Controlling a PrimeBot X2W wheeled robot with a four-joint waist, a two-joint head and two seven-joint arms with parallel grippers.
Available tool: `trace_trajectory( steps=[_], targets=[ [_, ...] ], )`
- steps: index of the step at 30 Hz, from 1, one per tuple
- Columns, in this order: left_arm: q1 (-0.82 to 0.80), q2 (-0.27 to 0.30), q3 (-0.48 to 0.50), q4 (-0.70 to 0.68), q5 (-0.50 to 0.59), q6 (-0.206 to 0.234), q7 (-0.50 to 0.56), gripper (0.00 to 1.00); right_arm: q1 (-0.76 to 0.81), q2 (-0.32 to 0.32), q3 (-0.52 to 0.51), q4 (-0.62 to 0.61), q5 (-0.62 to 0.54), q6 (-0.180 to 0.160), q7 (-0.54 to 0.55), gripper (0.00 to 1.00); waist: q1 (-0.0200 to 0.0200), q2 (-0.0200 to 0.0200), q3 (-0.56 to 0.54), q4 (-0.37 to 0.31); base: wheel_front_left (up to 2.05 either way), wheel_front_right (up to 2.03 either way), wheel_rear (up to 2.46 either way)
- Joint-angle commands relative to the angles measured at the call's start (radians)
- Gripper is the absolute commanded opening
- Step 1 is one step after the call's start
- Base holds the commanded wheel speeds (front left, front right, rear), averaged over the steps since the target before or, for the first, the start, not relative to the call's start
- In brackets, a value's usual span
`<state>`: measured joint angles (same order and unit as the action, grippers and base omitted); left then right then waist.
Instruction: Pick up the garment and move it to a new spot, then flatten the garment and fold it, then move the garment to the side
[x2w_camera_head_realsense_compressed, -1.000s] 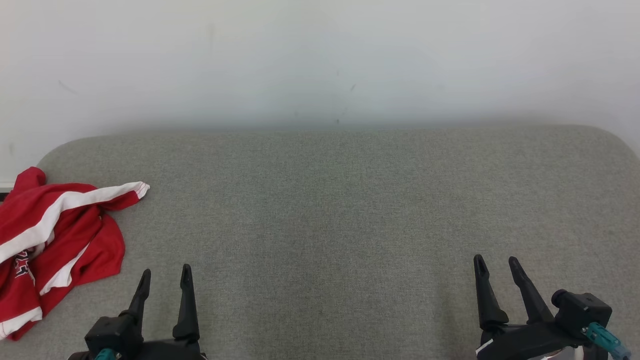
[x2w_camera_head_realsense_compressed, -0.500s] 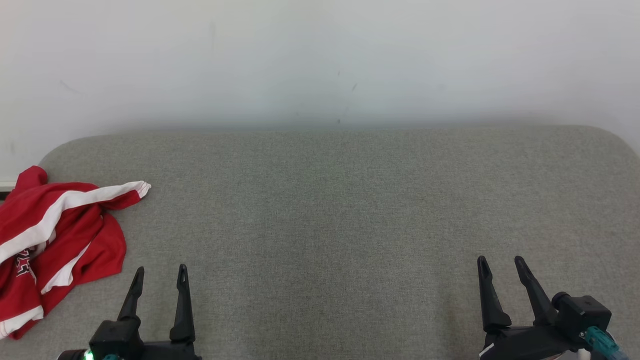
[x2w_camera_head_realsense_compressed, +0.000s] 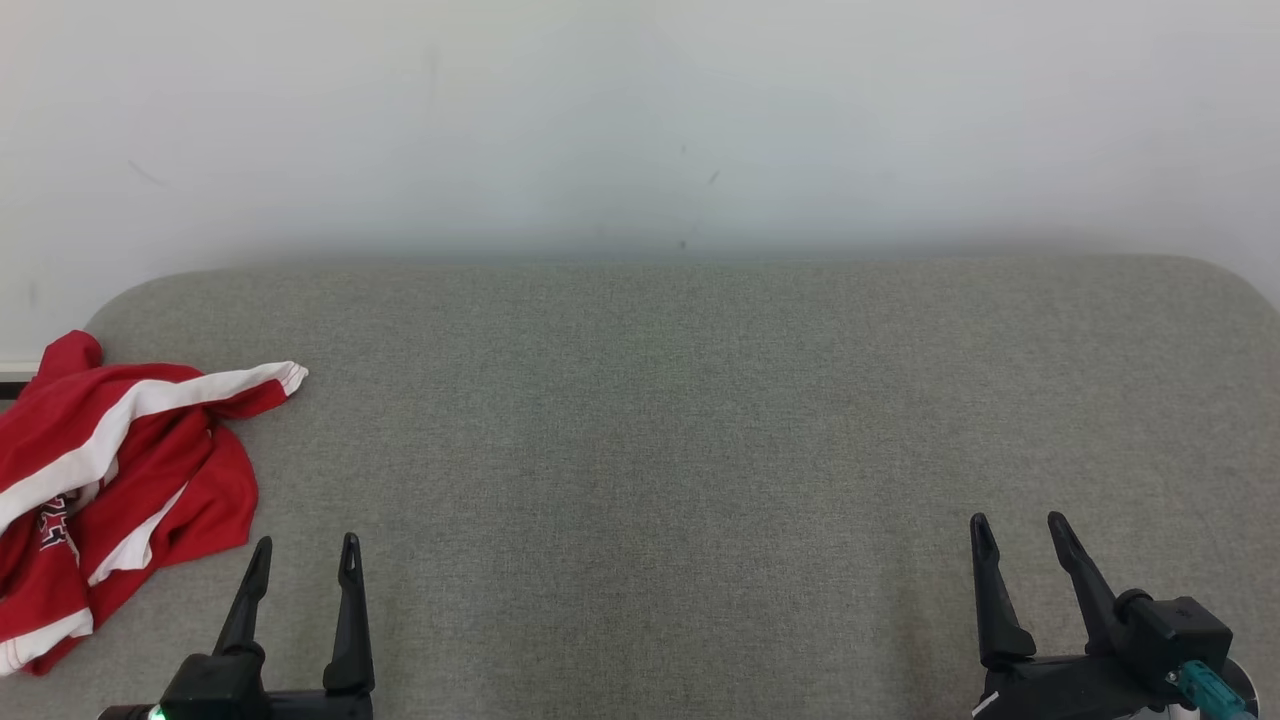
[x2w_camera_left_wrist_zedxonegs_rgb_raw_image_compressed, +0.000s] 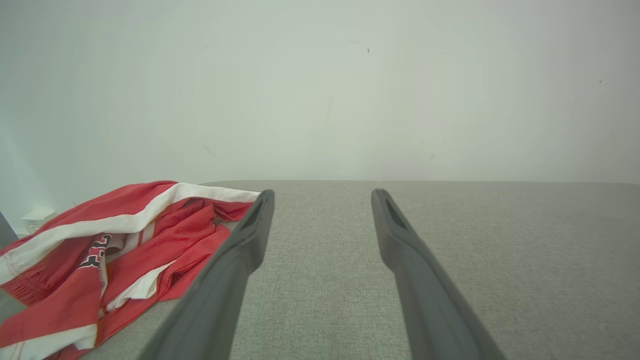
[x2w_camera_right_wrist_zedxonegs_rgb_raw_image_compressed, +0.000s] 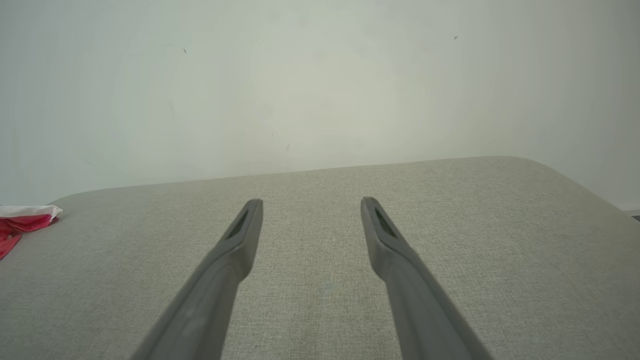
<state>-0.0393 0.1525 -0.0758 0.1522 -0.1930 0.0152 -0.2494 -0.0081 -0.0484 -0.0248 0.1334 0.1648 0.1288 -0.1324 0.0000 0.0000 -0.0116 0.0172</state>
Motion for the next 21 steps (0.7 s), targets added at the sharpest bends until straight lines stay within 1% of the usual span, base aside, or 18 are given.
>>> trace_trajectory(
  steps=[1, 4, 6, 21],
  targets=[
    [0.012, 0.003, 0.002, -0.003, 0.009, -0.004, -0.01, 1.0, 0.009, -0.003, -0.003, -0.006, -0.021, 0.003, -0.007, 1.0, 0.0, 0.0, -0.001, 0.002, 0.0, 0.0, 0.0],
    [0.017, 0.006, -0.001, 0.0, 0.013, -0.014, -0.01, 1.0, 0.01, -0.003, -0.002, -0.004, -0.031, 0.004, -0.011, 1.0, 0.0, 0.0, -0.002, 0.003, 0.0, 0.0, 0.0],
    [0.017, 0.012, -0.004, -0.003, 0.026, -0.013, -0.007, 1.0, 0.011, -0.003, -0.001, -0.003, -0.037, 0.004, -0.014, 1.0, 0.0, 0.0, -0.003, 0.004, 0.0, 0.0, 0.0],
    [0.016, 0.025, -0.012, -0.032, 0.0, -0.004, 0.055, 1.0, 0.012, -0.003, -0.002, -0.005, 0.003, 0.003, -0.004, 1.0, 0.0, 0.0, -0.008, 0.007, 0.0, 0.0, 0.0]
  ],
)
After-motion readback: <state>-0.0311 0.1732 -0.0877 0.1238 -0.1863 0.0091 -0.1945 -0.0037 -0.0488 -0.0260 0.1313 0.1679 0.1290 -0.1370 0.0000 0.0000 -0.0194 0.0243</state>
